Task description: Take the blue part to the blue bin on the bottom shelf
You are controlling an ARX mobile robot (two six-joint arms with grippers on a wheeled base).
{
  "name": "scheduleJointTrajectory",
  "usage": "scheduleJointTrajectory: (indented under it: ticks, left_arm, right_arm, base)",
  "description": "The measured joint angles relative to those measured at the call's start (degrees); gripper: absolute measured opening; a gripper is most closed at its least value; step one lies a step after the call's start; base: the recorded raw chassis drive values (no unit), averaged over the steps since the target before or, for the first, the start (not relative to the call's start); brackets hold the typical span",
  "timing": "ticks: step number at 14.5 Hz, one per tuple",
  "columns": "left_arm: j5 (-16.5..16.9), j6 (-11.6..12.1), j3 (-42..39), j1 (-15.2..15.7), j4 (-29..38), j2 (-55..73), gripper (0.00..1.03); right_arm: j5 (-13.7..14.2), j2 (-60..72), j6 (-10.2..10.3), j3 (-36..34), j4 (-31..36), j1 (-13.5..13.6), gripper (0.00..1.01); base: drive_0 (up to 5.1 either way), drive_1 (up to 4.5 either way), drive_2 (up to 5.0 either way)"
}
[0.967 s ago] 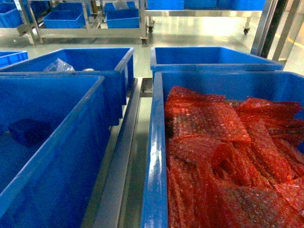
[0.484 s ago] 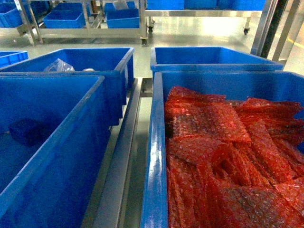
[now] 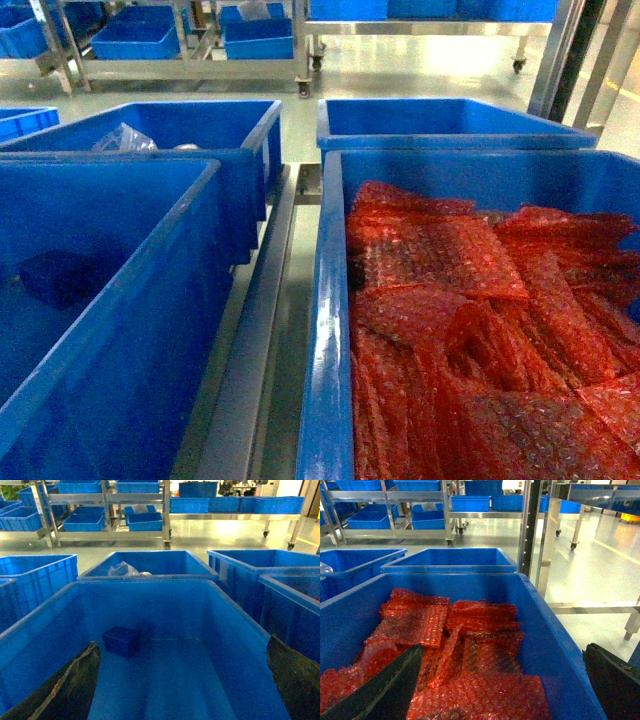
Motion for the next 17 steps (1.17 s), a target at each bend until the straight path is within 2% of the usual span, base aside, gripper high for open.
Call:
scheduleJointTrajectory:
  ticks: [17]
  left_arm:
    - [0.0,0.0,0.0,0.0,0.0,0.0,0.98]
  right_arm:
    - [0.0,0.0,0.0,0.0,0.0,0.0,0.98]
  base:
    - [0.0,0.0,0.0]
